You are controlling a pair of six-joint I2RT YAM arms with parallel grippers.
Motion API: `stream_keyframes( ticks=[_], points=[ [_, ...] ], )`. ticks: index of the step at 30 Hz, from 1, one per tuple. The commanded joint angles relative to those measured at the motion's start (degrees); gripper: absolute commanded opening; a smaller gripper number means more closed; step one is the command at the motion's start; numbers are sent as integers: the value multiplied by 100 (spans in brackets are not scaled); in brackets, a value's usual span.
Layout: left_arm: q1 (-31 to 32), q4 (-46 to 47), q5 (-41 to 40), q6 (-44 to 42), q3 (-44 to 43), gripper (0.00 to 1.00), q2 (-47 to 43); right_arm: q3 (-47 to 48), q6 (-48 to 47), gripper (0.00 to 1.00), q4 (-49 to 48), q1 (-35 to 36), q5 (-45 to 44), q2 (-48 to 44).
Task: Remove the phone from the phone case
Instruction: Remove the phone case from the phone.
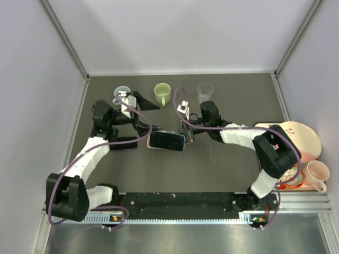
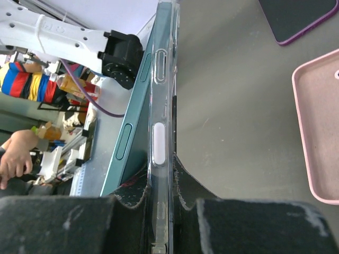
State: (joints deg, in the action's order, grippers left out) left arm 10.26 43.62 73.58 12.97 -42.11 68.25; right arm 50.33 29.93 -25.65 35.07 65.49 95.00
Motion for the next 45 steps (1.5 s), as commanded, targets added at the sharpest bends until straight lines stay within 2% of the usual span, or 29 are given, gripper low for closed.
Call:
stream_keyframes(
  ticks=[1,2,3,10,14,24,45],
  points=[
    [150,-3124,35,-3041,-639,99,-259,522,-400,0,692,-35,218,185],
    [239,-4323,-349,-3577,-902,99,-259,592,-418,0,762,-35,209,203],
    [318,-4753,-475,-4400,-974,99,-303,619,-444,0,911,-35,192,238],
    [915,-6021,-1451,-5997,-975,99,-549,935,-664,0,1614,-53,165,405],
    [1346,-6207,-2233,-6604,-730,99,-655,1014,-726,0,1739,-53,130,458],
    [2172,-5979,-3279,-6658,-360,99,-734,1041,-620,0,1748,-132,104,502],
    [2814,-5021,-4370,-6527,159,98,-558,1076,-585,0,1765,-185,104,476]
  ],
)
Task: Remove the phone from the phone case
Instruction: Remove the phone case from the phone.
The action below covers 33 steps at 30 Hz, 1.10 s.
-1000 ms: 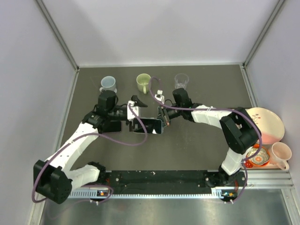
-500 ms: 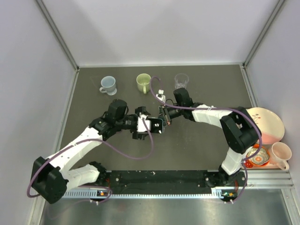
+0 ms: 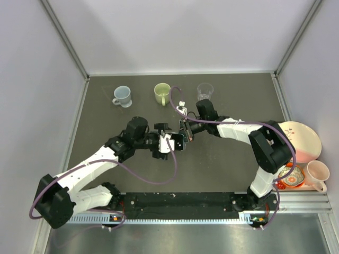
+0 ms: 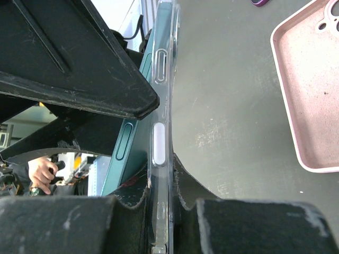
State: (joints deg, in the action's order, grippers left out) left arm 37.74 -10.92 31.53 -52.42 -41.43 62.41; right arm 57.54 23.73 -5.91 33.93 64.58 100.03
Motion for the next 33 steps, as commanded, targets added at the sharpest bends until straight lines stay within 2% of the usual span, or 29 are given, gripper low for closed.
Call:
stream_keyframes(
  ticks=[1,8,12,18,22,24,25,26,27,29,33],
  points=[
    [67,502,-199,13,117,97,17,355,62,0,-217,-80,196,-19],
    [172,564,-305,-22,232,89,17,346,123,0,-287,-106,213,-45],
    [208,582,-331,-22,267,79,17,337,150,0,-314,-115,213,-54],
    [226,599,-253,-5,250,56,43,328,124,0,-305,-132,161,-45],
    [226,722,-130,284,223,35,52,328,-43,0,-235,-203,-85,-54],
    [225,801,-25,451,214,29,69,293,-131,0,-191,-282,-234,-115],
    [225,871,28,609,206,25,87,276,-227,0,-174,-308,-435,-150],
    [225,907,72,689,197,12,87,258,-272,0,-165,-369,-542,-194],
    [225,977,116,794,171,7,130,214,-324,0,-165,-405,-638,-273],
    [217,1048,292,1049,153,0,183,162,-491,0,-112,-457,-963,-352],
    [217,1021,468,1480,-93,0,350,100,-728,0,-59,-589,-1307,-510]
  ],
)
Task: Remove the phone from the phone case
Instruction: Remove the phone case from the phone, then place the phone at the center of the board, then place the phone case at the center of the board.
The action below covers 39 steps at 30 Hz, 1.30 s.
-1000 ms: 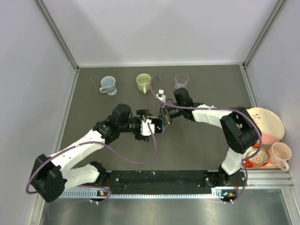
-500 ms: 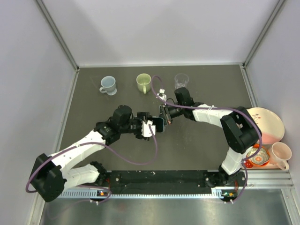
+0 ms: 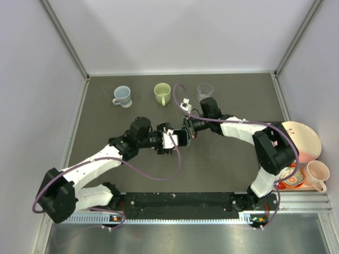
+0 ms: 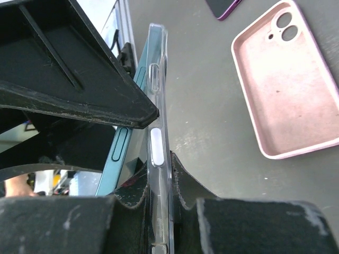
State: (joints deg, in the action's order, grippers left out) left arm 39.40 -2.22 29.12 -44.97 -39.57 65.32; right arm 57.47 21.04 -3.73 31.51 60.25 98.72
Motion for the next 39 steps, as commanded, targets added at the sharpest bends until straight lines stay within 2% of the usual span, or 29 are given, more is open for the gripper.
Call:
stream_keyframes(
  ticks=[1,6,13,19,22,23,26,27,36,39],
  points=[
    [51,178,726,848,-297,0,77,115,-495,0,-243,-364,-970,-388],
    [15,432,700,1148,-472,0,174,80,-662,0,-129,-426,-1077,-476],
    [-28,327,849,1219,-710,0,262,255,-829,0,354,-724,-1173,-529],
    [6,327,657,1044,-938,0,604,580,-1365,0,1347,-1462,-1104,-547],
    [68,327,472,973,-1096,0,929,1019,-1724,0,2277,-1937,-762,-398],
    [77,327,471,955,-1184,0,1008,1247,-1874,0,2863,-2051,-699,-362],
    [208,354,367,1025,-1394,0,1333,1468,-2419,0,3561,-2473,-471,-397],
    [270,354,288,1017,-1439,0,1508,1529,-2786,0,4111,-2639,-453,-432],
    [832,371,-293,1095,-2045,0,2590,1934,-4958,0,6890,-3502,-1172,-722],
    [894,354,-389,1140,-2256,0,2942,1961,-5583,0,7437,-3678,-1331,-661]
  ],
)
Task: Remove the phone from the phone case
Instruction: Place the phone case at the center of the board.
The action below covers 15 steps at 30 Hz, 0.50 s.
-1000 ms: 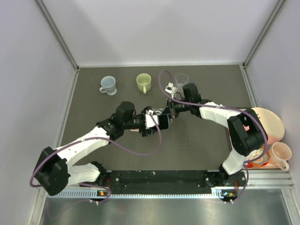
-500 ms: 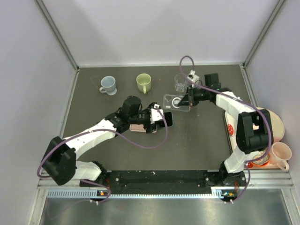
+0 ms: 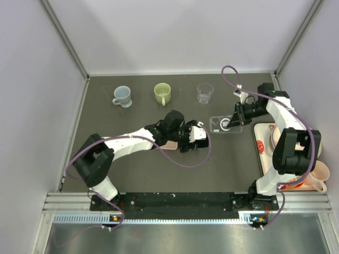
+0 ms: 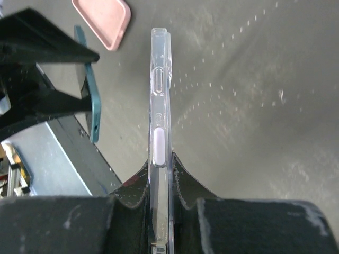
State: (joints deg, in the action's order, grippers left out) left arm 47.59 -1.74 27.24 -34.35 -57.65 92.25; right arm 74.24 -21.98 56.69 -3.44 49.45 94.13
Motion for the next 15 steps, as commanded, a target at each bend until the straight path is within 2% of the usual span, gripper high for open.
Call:
stream_keyframes(
  ticks=[1,8,15],
  points=[
    [101,306,-254,51,-519,0,328,267,-1413,0,1676,-253,-278,-176],
    [215,271,-667,-28,-941,0,1198,-137,-2003,0,2066,-376,-621,123],
    [233,200,-712,174,-1319,0,1612,-287,-2030,0,2057,-447,-788,317]
  ],
)
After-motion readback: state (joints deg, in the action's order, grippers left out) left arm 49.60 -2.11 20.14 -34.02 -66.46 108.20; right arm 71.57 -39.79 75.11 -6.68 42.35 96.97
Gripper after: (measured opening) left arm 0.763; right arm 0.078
